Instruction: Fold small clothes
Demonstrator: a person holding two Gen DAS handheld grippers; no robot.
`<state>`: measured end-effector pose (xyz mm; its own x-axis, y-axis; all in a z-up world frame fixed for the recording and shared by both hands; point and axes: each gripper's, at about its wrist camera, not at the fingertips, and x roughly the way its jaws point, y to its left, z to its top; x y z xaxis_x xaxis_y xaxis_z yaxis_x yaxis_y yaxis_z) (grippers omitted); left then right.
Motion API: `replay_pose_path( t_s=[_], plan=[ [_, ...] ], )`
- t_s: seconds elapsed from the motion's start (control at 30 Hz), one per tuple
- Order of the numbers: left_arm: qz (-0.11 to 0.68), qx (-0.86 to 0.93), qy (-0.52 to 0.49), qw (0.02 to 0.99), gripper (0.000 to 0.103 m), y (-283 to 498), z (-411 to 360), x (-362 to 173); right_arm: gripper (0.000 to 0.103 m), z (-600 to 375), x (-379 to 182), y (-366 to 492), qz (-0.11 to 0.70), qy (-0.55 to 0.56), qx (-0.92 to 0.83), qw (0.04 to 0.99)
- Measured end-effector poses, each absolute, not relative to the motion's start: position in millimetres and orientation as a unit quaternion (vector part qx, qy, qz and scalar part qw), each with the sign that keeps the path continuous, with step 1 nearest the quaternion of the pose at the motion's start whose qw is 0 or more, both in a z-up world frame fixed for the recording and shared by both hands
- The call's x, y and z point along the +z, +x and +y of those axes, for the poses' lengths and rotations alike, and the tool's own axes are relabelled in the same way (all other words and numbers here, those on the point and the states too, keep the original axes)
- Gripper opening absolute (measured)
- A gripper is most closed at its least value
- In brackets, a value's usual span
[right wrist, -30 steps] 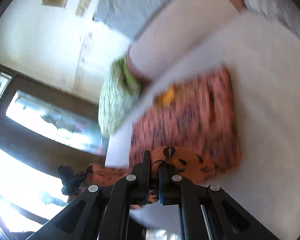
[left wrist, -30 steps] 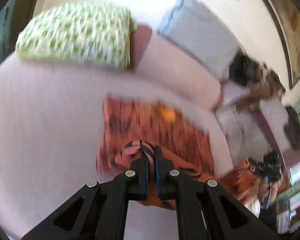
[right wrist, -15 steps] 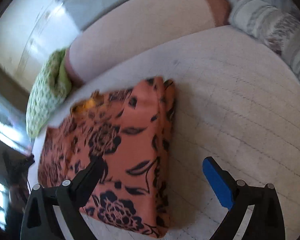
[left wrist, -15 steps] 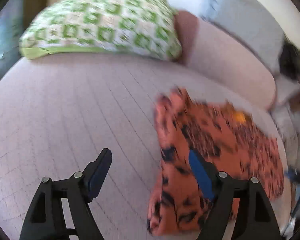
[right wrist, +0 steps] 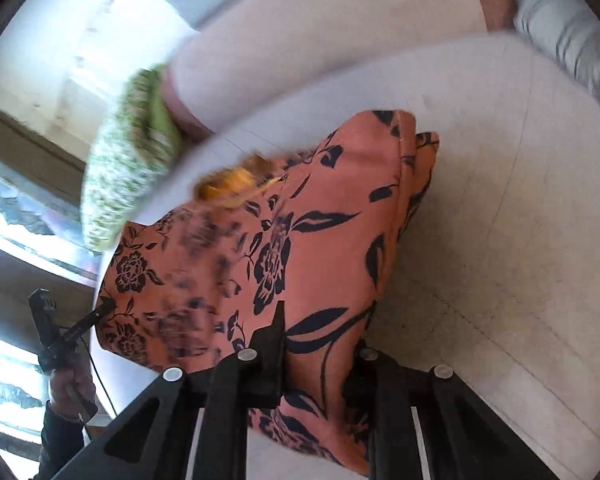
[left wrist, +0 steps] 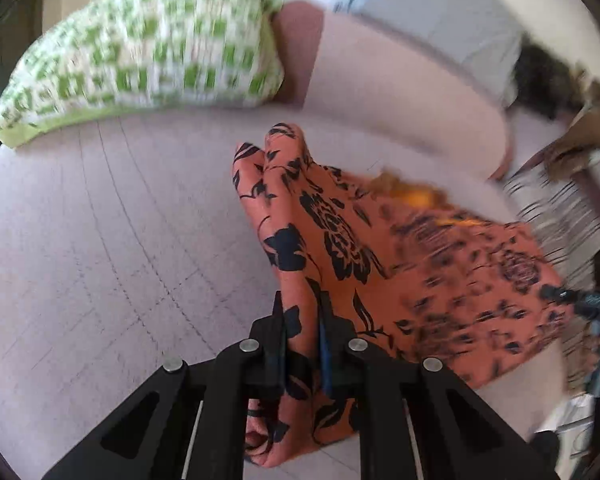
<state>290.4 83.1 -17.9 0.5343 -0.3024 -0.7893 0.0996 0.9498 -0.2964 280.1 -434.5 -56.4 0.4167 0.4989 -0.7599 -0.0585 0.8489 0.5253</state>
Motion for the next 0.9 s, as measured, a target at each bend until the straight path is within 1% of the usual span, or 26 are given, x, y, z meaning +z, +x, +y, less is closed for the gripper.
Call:
replay_pose_path(
  t_s=[0.1,0.17,0.2,0.23,0.27,0.3,0.33,0.37,0.4,0.47,0.5,0.53,0.6,0.67,0.8,0.83,0.9],
  plan=[
    [0.444,-0.119,-0.097,0.883,0.013,242,84,13,0.017,-438,-23,246,0.500,0.192,0.182,0.825],
    [0.455,-0.122,-0.111,0.875,0.013,207,87,10,0.017,-446,-16,213,0.500,0.187,0.182,0.826],
    [0.469,-0.117,-0.118,0.868,0.016,189,90,-3,0.017,-454,-18,197,0.506,0.184,0.179,0.823],
    [0.479,-0.114,-0.118,0.862,0.023,176,92,-19,0.022,-458,-27,182,0.518,0.176,0.172,0.819],
    [0.489,-0.113,-0.114,0.857,0.029,164,91,-39,0.023,-461,-44,165,0.527,0.163,0.163,0.818],
    [0.516,-0.103,-0.102,0.844,0.047,157,92,-70,0.037,-462,-60,155,0.534,0.159,0.162,0.814],
    [0.544,-0.083,-0.092,0.830,0.048,149,94,-88,0.070,-462,-92,145,0.563,0.153,0.161,0.796],
    [0.545,-0.081,-0.100,0.829,0.048,145,98,-96,0.075,-463,-111,139,0.589,0.142,0.139,0.783],
    [0.522,-0.085,-0.112,0.841,0.049,140,102,-88,0.075,-467,-122,132,0.598,0.135,0.116,0.782],
    [0.492,-0.072,-0.110,0.860,0.055,143,108,-63,0.075,-483,-111,120,0.554,0.179,0.118,0.805],
    [0.473,-0.075,-0.107,0.871,0.062,145,109,-51,0.075,-491,-101,118,0.536,0.197,0.111,0.814],
    [0.457,-0.077,-0.101,0.880,0.066,150,109,-42,0.075,-497,-90,119,0.514,0.206,0.104,0.826],
    [0.445,-0.083,-0.086,0.887,0.066,162,103,-30,0.075,-501,-72,127,0.484,0.207,0.099,0.845],
    [0.448,-0.104,-0.085,0.884,0.066,180,94,-35,0.075,-493,-65,152,0.468,0.204,0.099,0.854],
    [0.465,-0.099,-0.063,0.878,0.065,210,81,-58,0.075,-476,-78,194,0.472,0.160,0.071,0.864],
    [0.467,-0.094,-0.059,0.878,0.061,214,80,-65,0.075,-479,-83,198,0.477,0.146,0.063,0.864],
    [0.477,-0.081,-0.066,0.873,0.057,229,75,-76,0.075,-475,-97,214,0.497,0.110,0.044,0.859]
  ],
)
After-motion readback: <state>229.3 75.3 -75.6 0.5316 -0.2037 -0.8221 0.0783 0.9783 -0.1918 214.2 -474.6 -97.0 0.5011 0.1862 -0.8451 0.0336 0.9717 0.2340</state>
